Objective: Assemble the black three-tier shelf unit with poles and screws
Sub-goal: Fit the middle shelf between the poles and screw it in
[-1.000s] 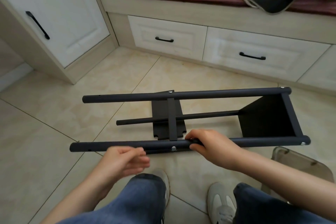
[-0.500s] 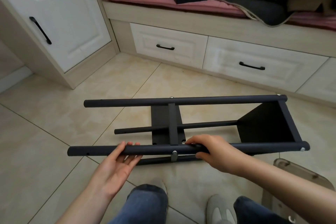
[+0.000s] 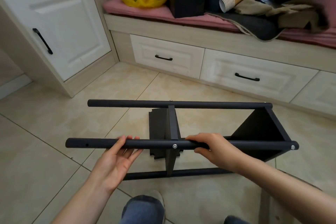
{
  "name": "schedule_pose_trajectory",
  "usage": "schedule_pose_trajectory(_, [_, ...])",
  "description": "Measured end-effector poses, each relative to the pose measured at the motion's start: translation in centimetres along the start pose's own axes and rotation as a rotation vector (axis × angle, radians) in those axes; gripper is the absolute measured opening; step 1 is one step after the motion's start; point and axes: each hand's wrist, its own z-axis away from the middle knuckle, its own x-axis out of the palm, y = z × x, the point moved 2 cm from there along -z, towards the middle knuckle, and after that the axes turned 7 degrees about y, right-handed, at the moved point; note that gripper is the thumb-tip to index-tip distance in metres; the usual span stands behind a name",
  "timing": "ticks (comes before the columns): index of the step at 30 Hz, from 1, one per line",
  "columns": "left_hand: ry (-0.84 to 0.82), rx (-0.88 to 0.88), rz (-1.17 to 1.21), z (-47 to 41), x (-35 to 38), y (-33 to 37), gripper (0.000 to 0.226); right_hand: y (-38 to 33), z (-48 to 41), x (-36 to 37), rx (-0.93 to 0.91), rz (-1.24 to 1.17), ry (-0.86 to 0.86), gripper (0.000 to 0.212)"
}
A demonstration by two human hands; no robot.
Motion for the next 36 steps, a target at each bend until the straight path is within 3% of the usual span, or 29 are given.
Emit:
schedule_pose_trajectory(13, [-0.238, 0.255, -0.178, 0.6, 9.4, 5.7, 0.011, -0.5, -1.2, -5.6, 0.000, -0.102, 0.146, 0.041])
schedule_pose_trajectory(22, [-0.429, 0.439, -0.402, 3.9, 17.4, 7.6, 0.017, -2.0, -0.4, -9.2, 0.073, 0.080, 0.371, 0.036])
schedule_pose_trajectory(28, [-0.477, 0.531, -0.591, 6.2, 22.8, 6.5, 0.006, -1.0, 1.4, -10.3, 0.215, -0.078, 0.382, 0.034])
schedule_pose_trajectory(36, [-0.537, 0.552, -0.760, 9.6, 27.5, 1.2, 0.009, 0.8, 6.2, -9.5, 0.397, -0.264, 0.412, 0.026])
